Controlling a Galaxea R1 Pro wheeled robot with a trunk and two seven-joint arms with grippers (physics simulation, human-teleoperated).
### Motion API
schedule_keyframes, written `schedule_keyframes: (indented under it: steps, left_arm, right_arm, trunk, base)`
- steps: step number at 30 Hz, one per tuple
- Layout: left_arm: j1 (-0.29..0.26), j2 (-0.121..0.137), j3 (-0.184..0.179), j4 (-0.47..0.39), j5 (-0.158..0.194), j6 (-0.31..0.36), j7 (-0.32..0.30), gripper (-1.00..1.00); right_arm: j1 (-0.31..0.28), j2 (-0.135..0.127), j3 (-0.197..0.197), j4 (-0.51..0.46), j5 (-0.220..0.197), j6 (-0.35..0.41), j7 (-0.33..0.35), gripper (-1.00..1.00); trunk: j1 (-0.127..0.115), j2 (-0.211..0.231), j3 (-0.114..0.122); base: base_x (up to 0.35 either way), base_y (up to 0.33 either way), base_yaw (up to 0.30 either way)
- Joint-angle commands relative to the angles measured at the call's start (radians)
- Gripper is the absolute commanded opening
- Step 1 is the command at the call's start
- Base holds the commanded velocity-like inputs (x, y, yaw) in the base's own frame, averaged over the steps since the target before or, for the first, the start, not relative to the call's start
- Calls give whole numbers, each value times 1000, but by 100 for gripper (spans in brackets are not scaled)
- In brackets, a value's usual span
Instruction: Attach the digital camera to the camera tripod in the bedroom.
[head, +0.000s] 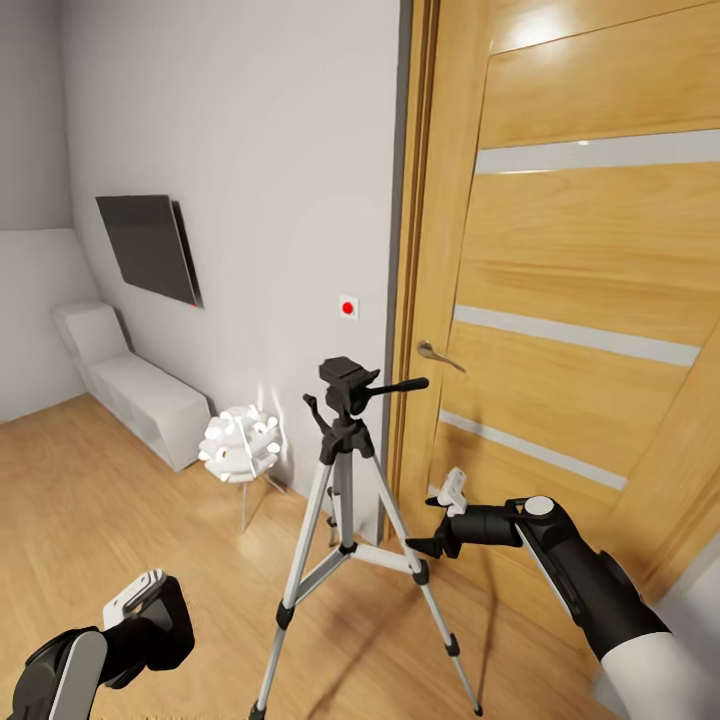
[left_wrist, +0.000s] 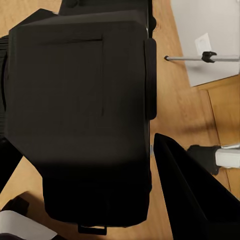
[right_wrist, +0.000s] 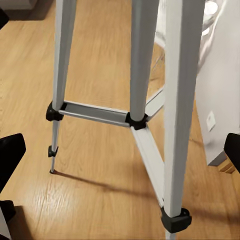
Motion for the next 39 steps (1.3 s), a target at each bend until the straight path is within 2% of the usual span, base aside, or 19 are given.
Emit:
schedule_keyframes:
  steps: [1,6,9,17,39]
  left_arm:
    - [-1,-1,2,-1,9,4,7,-100]
    - [-1,-3,-1,0,12,3,7,-100]
    - [-1,-2,-2,0,12,2,8,-100]
    - [-1,-3,-4,1,12,1,11,-100]
    - [-1,-2,0,0,12,-1,9,-100]
  right_arm:
    - [-1,-1,1,-2,5,6,3,100]
    - [-1,0,0,-1,10,2,0,100]
    - [-1,-1,0,1,12,-24,-36,100]
    - [0,-2,2,1,12,-44,-58,100]
    - [0,-1,2,3,12,-47,-60,100]
  trunk:
    - [1,-2,-1]
    - [1,-2,2]
    - [1,-2,4]
    - [1,-2,6]
    - [1,-2,7]
  base:
    - [0,-29,241]
    - [0,-41,255]
    - [0,-10,264]
    - [0,-3,220]
    - [77,-90,21]
